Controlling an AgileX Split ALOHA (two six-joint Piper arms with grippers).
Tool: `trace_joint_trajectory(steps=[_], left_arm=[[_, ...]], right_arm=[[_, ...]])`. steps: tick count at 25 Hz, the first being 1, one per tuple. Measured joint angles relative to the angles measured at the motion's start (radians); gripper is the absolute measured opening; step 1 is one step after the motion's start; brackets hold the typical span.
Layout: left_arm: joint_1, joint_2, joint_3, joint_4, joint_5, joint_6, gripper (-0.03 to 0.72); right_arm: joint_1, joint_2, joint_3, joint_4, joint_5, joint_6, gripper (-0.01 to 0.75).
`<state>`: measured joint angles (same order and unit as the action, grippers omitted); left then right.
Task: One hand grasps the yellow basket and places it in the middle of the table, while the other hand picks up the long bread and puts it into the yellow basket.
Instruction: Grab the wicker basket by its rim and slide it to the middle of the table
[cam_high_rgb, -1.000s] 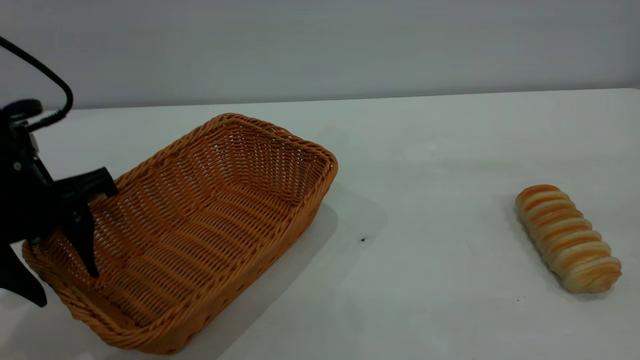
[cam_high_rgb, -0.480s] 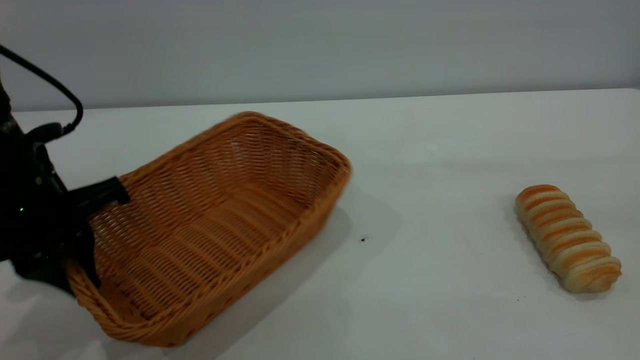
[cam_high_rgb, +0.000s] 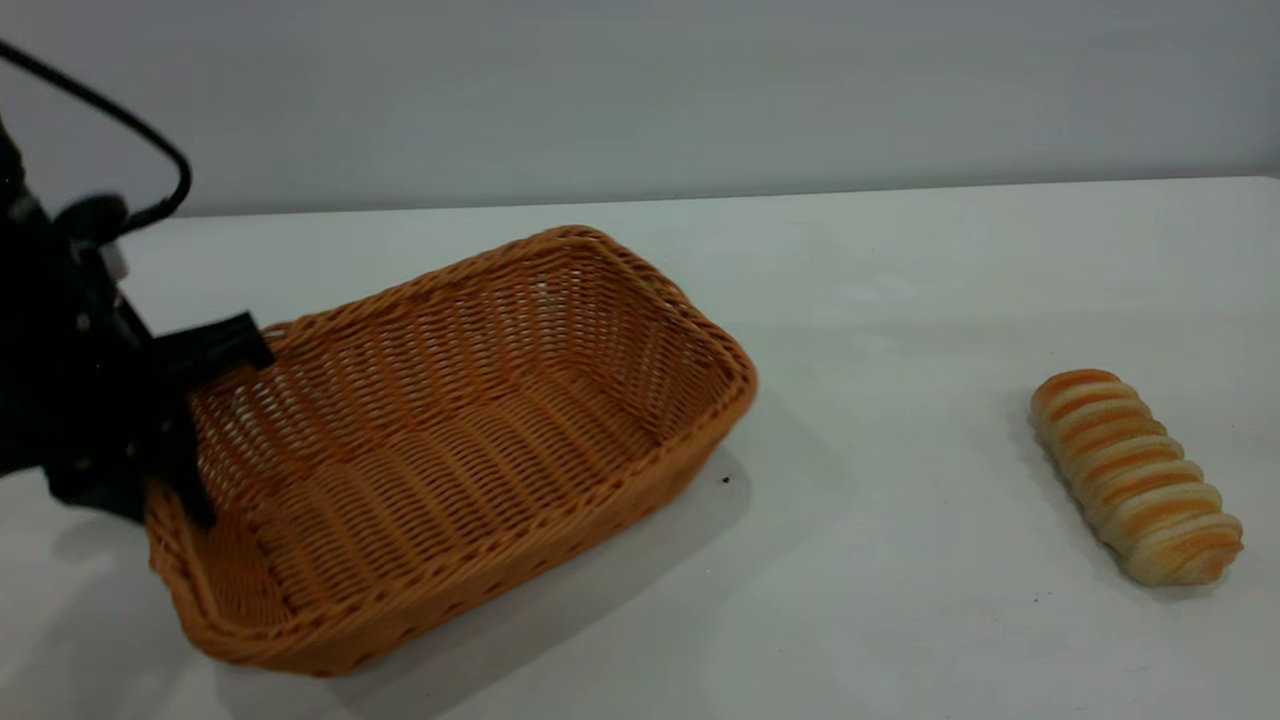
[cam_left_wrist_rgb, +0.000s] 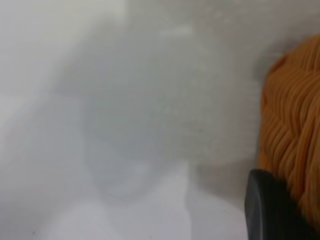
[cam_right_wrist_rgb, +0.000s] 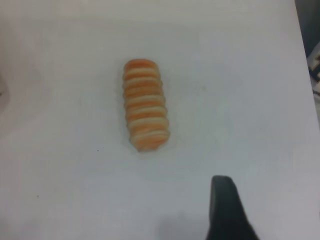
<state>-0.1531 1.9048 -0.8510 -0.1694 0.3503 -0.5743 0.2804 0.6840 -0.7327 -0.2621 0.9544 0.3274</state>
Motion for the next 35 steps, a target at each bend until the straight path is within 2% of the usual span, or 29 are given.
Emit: trace_joint_trajectory(steps=[7, 11, 22, 30, 35], left_arm=[[0.0, -0.008, -0.12, -0.264, 0.13, 0.391, 0.12], [0.0, -0.008, -0.171, -0.378, 0.165, 0.574, 0.12], [0.0, 0.112, -0.268, -0.405, 0.25, 0.735, 0.12], [0.0, 0.186, -0.308, -0.418, 0.239, 0.847, 0.12], [0.0, 0.228, -0.332, -0.514, 0.231, 0.927, 0.119]], right_arm=[[0.0, 0.0, 0.0, 0.008, 0.0, -0.001, 0.478], [0.0, 0.0, 0.0, 0.008, 0.0, -0.001, 0.478], [0.0, 0.0, 0.0, 0.009, 0.001, -0.002, 0.478], [0.0, 0.0, 0.0, 0.008, 0.001, -0.003, 0.478], [0.0, 0.0, 0.0, 0.006, 0.0, -0.003, 0.478]])
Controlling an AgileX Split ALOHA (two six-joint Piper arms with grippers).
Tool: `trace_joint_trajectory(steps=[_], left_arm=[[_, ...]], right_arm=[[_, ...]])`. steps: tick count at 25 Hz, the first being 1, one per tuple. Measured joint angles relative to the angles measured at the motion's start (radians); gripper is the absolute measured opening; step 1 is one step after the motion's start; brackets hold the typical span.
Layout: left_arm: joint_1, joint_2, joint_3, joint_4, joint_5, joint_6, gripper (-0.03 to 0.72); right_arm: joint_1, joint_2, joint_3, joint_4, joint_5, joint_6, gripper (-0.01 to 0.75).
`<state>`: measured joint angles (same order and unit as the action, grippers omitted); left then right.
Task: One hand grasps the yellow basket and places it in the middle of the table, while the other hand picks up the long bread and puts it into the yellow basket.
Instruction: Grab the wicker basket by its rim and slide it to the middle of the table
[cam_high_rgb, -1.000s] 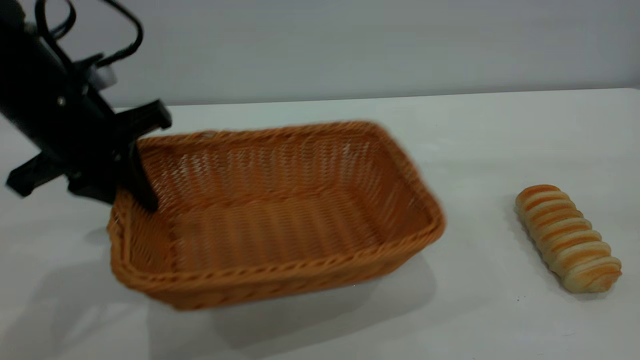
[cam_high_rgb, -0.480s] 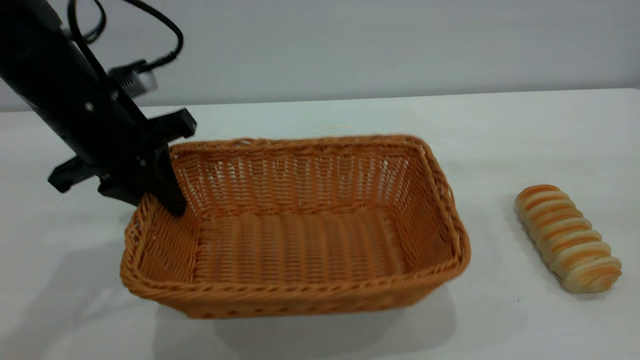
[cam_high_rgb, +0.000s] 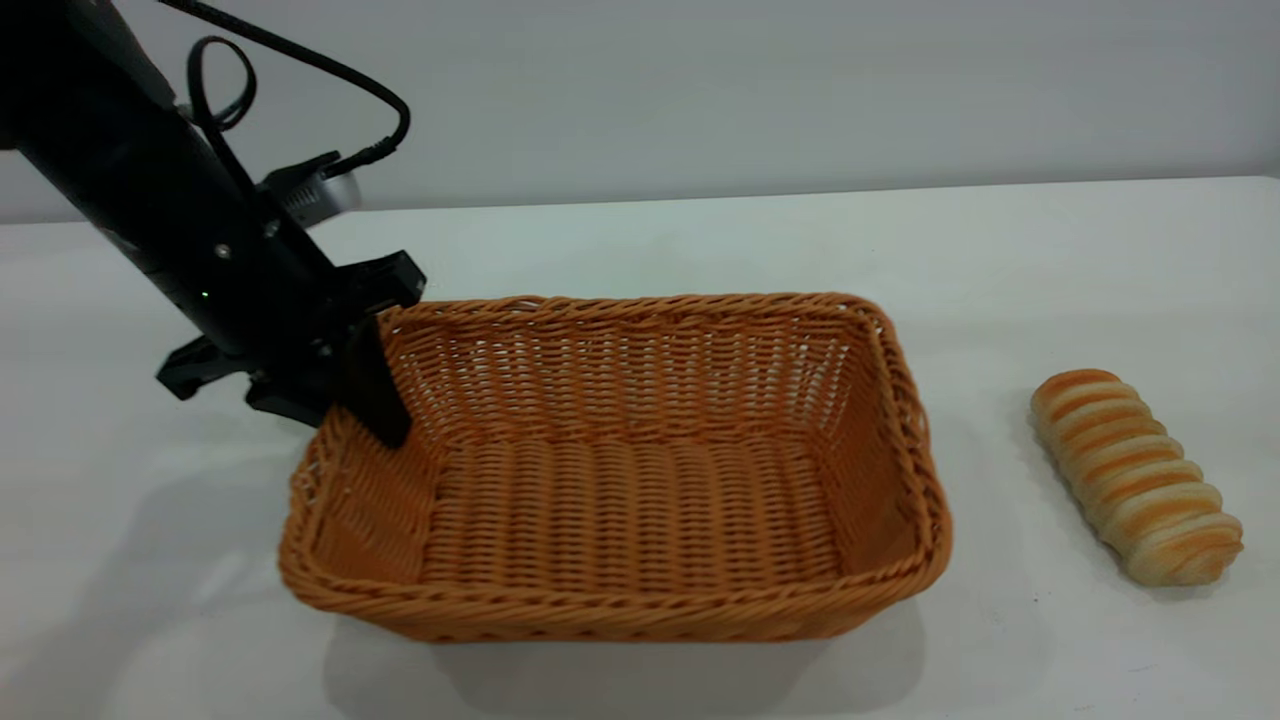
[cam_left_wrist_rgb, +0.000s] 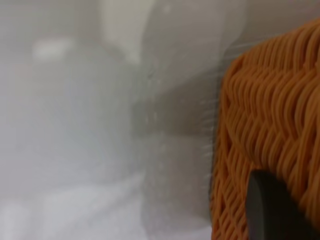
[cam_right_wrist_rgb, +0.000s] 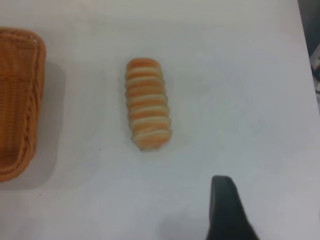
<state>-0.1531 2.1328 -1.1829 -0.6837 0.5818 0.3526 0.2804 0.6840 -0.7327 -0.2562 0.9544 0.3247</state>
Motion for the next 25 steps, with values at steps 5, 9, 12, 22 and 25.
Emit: trace_joint_trajectory(steps=[5, 9, 12, 22, 25], left_arm=[[0.0, 0.012, -0.002, -0.063, -0.018, 0.063, 0.119], [0.0, 0.014, -0.002, -0.062, -0.013, 0.073, 0.2], [0.0, 0.014, -0.003, -0.066, 0.008, 0.073, 0.361], [0.0, 0.014, -0.01, -0.051, 0.082, 0.073, 0.664], [0.0, 0.014, -0.01, -0.003, 0.093, 0.072, 0.643]], right_arm=[[0.0, 0.0, 0.0, -0.001, -0.001, 0.0, 0.478], [0.0, 0.0, 0.012, -0.001, -0.014, 0.0, 0.478], [0.0, 0.002, 0.032, -0.002, -0.028, 0.0, 0.478], [0.0, 0.129, 0.035, 0.026, -0.142, -0.036, 0.534], [0.0, 0.243, 0.035, 0.045, -0.19, -0.043, 0.585]])
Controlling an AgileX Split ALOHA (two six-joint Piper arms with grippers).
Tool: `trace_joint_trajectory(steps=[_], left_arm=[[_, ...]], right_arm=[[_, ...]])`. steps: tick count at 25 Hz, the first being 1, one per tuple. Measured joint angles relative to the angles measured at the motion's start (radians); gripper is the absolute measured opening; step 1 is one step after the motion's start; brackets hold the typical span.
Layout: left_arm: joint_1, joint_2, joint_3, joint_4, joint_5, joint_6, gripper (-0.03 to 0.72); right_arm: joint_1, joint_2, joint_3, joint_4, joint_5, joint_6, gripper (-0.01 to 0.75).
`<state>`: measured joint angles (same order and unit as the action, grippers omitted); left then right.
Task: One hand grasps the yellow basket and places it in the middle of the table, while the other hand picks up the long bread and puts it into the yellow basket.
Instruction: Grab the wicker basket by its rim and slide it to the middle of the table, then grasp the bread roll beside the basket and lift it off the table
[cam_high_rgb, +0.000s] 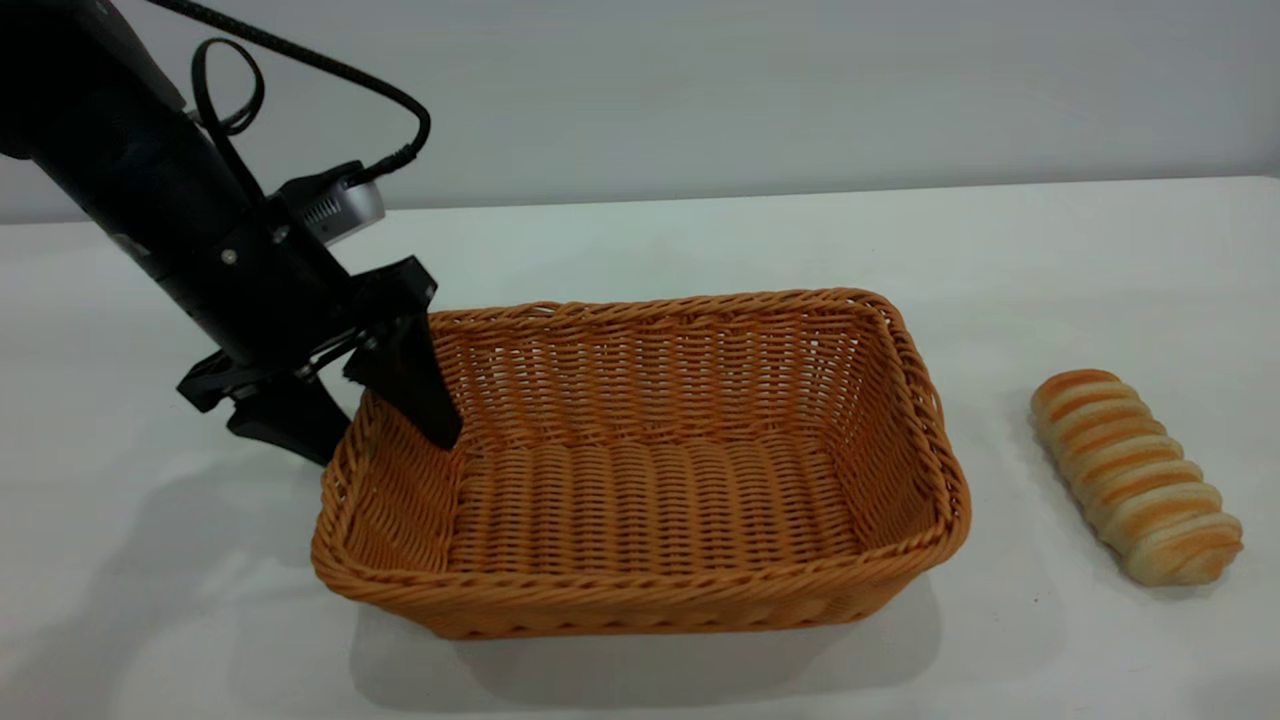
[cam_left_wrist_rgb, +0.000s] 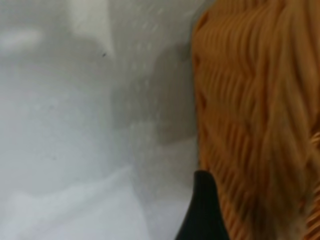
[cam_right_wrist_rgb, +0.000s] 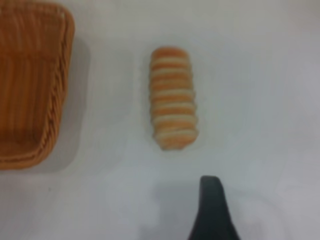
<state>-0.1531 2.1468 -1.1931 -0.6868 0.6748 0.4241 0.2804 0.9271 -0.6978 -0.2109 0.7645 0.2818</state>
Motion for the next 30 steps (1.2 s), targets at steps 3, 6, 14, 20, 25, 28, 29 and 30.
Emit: trace_joint_trajectory(steps=[3, 6, 14, 20, 25, 28, 29, 30], left_arm=[[0.0, 0.0, 0.0, 0.048, 0.012, 0.001, 0.621], [0.0, -0.001, -0.007, 0.078, 0.018, 0.001, 0.609], [0.0, -0.116, -0.044, 0.164, 0.016, 0.042, 0.594], [0.0, -0.234, -0.045, 0.207, 0.022, 0.046, 0.59], [0.0, -0.33, -0.045, 0.207, 0.066, 0.046, 0.588], [0.0, -0.383, -0.045, 0.208, 0.094, 0.046, 0.588], [0.0, -0.4, -0.045, 0.209, 0.101, 0.046, 0.588], [0.0, -0.42, -0.045, 0.209, 0.106, 0.045, 0.588]], right_arm=[[0.0, 0.134, -0.001, 0.006, -0.049, 0.0, 0.605], [0.0, 0.274, -0.013, 0.02, -0.099, 0.0, 0.607], [0.0, 0.585, -0.123, 0.075, -0.13, -0.047, 0.593], [0.0, 0.759, -0.23, 0.131, -0.134, -0.13, 0.59], [0.0, 0.904, -0.332, 0.138, -0.104, -0.167, 0.591], [0.0, 0.982, -0.377, 0.138, -0.089, -0.182, 0.591], [0.0, 1.006, -0.39, 0.138, -0.089, -0.188, 0.591], [0.0, 1.029, -0.4, 0.138, -0.088, -0.196, 0.591]])
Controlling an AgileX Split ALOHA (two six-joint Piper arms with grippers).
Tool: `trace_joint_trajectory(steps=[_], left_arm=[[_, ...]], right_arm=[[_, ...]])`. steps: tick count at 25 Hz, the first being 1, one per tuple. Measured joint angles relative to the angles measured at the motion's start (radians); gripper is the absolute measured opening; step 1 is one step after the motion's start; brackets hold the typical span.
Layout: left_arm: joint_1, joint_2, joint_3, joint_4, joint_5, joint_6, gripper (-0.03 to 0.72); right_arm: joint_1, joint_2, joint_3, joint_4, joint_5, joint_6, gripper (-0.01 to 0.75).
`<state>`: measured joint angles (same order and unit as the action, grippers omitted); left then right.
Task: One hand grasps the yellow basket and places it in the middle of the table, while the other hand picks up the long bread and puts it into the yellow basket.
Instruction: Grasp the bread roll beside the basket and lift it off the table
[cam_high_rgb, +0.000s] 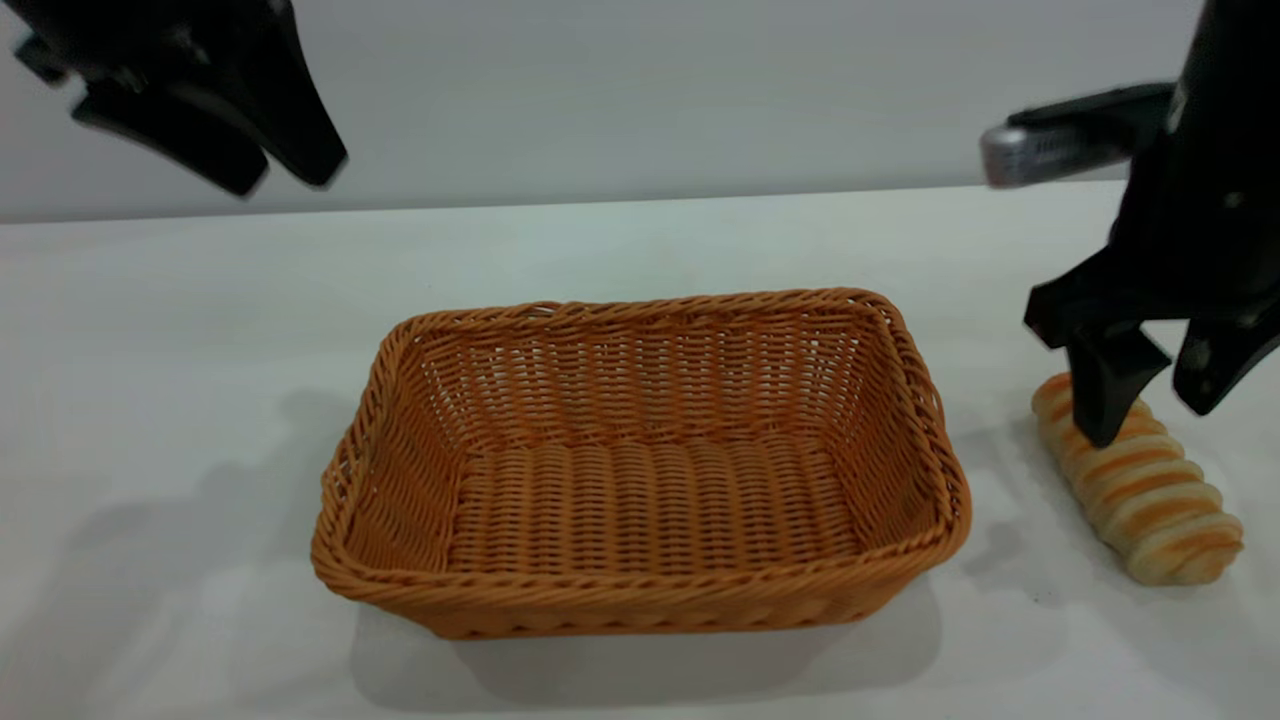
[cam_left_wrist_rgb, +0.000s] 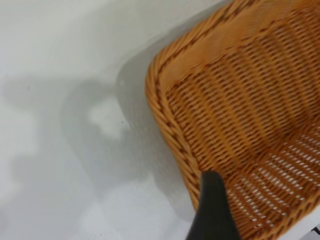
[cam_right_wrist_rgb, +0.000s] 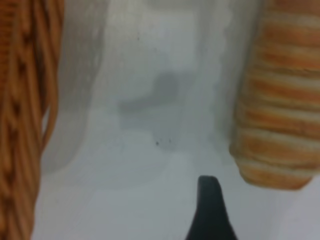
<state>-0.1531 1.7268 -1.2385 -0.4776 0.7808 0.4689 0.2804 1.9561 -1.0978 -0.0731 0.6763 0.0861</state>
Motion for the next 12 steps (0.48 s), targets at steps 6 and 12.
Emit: trace_joint_trajectory(steps=[6, 12], left_arm=[[0.0, -0.116, 0.0, 0.001, 0.059, 0.0, 0.588], [0.0, -0.227, 0.001, -0.013, 0.141, 0.002, 0.586]], right_arm=[[-0.003, 0.105, -0.063, 0.0, 0.014, -0.056, 0.591], [-0.058, 0.155, -0.082, 0.003, 0.009, -0.074, 0.591]])
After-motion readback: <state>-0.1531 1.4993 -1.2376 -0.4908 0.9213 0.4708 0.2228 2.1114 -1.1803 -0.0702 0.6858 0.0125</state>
